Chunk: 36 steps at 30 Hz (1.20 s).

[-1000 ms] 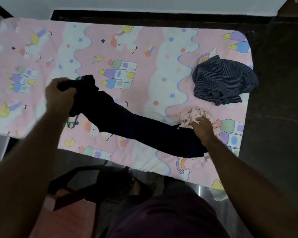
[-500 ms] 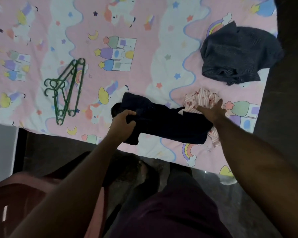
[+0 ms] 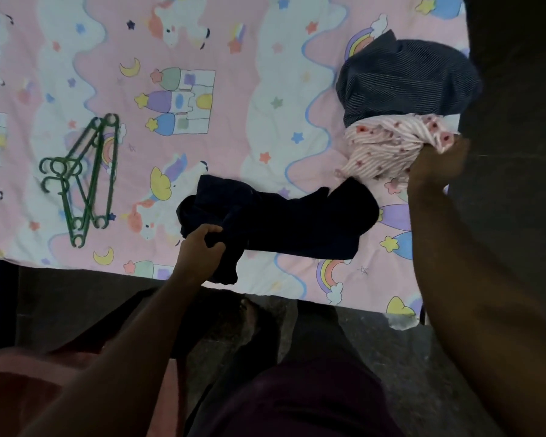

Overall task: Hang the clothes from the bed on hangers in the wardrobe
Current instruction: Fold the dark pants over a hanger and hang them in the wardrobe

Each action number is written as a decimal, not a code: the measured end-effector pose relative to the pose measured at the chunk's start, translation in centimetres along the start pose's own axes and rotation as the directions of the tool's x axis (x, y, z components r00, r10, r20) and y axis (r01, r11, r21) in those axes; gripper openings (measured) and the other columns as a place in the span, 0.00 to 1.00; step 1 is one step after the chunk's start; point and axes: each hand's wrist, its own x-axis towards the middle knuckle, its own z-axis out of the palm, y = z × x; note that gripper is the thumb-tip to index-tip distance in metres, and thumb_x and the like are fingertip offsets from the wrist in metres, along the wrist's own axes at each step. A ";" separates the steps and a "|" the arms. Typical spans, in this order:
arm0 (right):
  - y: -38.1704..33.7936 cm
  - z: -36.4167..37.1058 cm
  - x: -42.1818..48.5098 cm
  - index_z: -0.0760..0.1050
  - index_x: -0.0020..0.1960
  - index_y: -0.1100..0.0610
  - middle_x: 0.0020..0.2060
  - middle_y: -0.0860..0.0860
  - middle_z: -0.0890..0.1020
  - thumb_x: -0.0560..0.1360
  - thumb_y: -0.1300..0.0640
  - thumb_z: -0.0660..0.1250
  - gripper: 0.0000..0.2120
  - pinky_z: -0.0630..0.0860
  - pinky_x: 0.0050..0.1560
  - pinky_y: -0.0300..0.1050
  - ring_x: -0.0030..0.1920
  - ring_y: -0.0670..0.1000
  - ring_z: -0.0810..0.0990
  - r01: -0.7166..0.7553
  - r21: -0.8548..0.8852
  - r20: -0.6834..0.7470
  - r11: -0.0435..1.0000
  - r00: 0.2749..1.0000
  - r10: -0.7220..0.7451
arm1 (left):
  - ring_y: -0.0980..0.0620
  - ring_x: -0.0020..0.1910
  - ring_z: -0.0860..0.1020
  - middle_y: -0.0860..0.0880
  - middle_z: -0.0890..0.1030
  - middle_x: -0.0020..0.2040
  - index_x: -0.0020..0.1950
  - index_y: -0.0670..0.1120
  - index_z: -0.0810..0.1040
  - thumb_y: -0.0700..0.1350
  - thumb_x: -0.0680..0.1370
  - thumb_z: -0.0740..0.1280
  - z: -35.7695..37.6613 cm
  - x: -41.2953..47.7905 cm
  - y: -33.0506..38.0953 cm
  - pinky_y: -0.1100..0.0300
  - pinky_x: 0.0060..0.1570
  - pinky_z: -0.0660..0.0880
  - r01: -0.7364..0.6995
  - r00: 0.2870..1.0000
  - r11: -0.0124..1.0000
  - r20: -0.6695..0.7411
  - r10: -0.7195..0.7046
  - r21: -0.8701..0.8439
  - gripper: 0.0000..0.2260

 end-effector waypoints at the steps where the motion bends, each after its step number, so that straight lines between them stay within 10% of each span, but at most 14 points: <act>1: 0.0 -0.3 0.5 0.76 0.54 0.74 0.51 0.67 0.81 0.72 0.64 0.65 0.14 0.65 0.54 0.21 0.52 0.53 0.77 0.053 0.048 -0.072 0.997 0.996 -0.050 | 0.50 0.50 0.75 0.46 0.78 0.55 0.64 0.44 0.76 0.37 0.76 0.66 -0.1 0.0 0.4 0.57 0.50 0.73 -0.006 1.000 1.000 -0.004 0.006 -0.015 0.16; 6: -0.3 -2.4 -0.5 0.73 0.62 0.70 0.58 0.61 0.75 0.70 0.64 0.63 0.21 0.54 0.61 0.20 0.59 0.51 0.69 0.241 -0.074 -0.076 0.968 0.966 -0.247 | 0.48 0.51 0.76 0.45 0.78 0.57 0.65 0.44 0.75 0.38 0.77 0.65 0.0 0.3 0.8 0.54 0.52 0.75 -0.010 1.000 0.999 -0.011 0.010 -0.044 0.16; 10: 3.3 -2.6 -3.9 0.67 0.71 0.61 0.67 0.63 0.69 0.68 0.56 0.71 0.33 0.65 0.68 0.48 0.68 0.61 0.68 0.091 -0.478 0.552 0.874 0.805 0.218 | 0.48 0.51 0.75 0.44 0.77 0.58 0.67 0.44 0.72 0.36 0.78 0.62 0.5 0.0 0.6 0.56 0.49 0.73 0.023 1.000 0.996 0.003 -0.023 -0.080 0.18; 14: 4.1 -3.2 -7.2 0.71 0.67 0.63 0.63 0.61 0.77 0.73 0.56 0.71 0.25 0.70 0.61 0.47 0.64 0.59 0.75 0.052 -0.554 0.621 0.831 0.690 0.371 | 0.48 0.49 0.75 0.44 0.76 0.57 0.68 0.43 0.70 0.32 0.76 0.58 0.2 -1.0 0.5 0.59 0.45 0.71 0.028 0.999 0.993 -0.016 -0.030 -0.115 0.21; 18: 0.6 -3.9 -13.7 0.72 0.67 0.62 0.58 0.57 0.78 0.75 0.56 0.71 0.22 0.70 0.59 0.45 0.60 0.55 0.76 0.241 -0.402 0.826 0.884 0.513 0.236 | 0.49 0.53 0.73 0.44 0.76 0.61 0.68 0.45 0.71 0.30 0.73 0.57 -1.9 -1.8 0.1 0.58 0.51 0.71 -0.038 0.996 0.994 -0.087 0.029 -0.107 0.24; 22: -6.0 -3.4 -22.1 0.68 0.72 0.55 0.64 0.48 0.72 0.74 0.51 0.73 0.30 0.69 0.61 0.40 0.62 0.46 0.72 0.310 -0.077 0.985 0.948 0.169 0.025 | 0.49 0.55 0.76 0.47 0.79 0.57 0.66 0.46 0.74 0.31 0.73 0.60 -5.9 -2.5 -0.5 0.63 0.51 0.71 -0.176 0.977 0.983 -0.136 0.167 -0.057 0.22; 28: -15.6 -1.3 -33.5 0.78 0.59 0.50 0.52 0.48 0.82 0.70 0.46 0.69 0.19 0.74 0.56 0.51 0.55 0.53 0.78 0.638 0.419 0.881 0.646 -0.115 -0.459 | 0.53 0.49 0.77 0.51 0.80 0.50 0.55 0.49 0.78 0.31 0.73 0.63 -13.6 -5.4 -3.0 0.67 0.46 0.71 -0.371 0.911 0.919 -0.240 0.334 -0.132 0.17; 31: -16.0 -0.5 -36.9 0.77 0.62 0.54 0.54 0.52 0.82 0.70 0.54 0.65 0.20 0.75 0.55 0.57 0.57 0.58 0.78 0.742 0.393 0.839 0.544 -0.047 -0.542 | 0.52 0.52 0.78 0.50 0.80 0.51 0.53 0.50 0.78 0.30 0.73 0.63 -17.3 -7.1 -4.7 0.63 0.52 0.73 -0.431 0.878 0.871 -0.333 0.345 -0.234 0.17; 36: -16.9 0.1 -38.7 0.64 0.73 0.56 0.68 0.57 0.70 0.71 0.63 0.66 0.31 0.69 0.63 0.57 0.67 0.59 0.69 0.580 -0.058 0.869 0.813 0.431 -0.245 | 0.52 0.53 0.80 0.49 0.82 0.54 0.56 0.47 0.81 0.32 0.73 0.64 -22.1 -9.6 -7.7 0.62 0.53 0.75 -0.488 0.848 0.820 -0.385 0.365 -0.298 0.16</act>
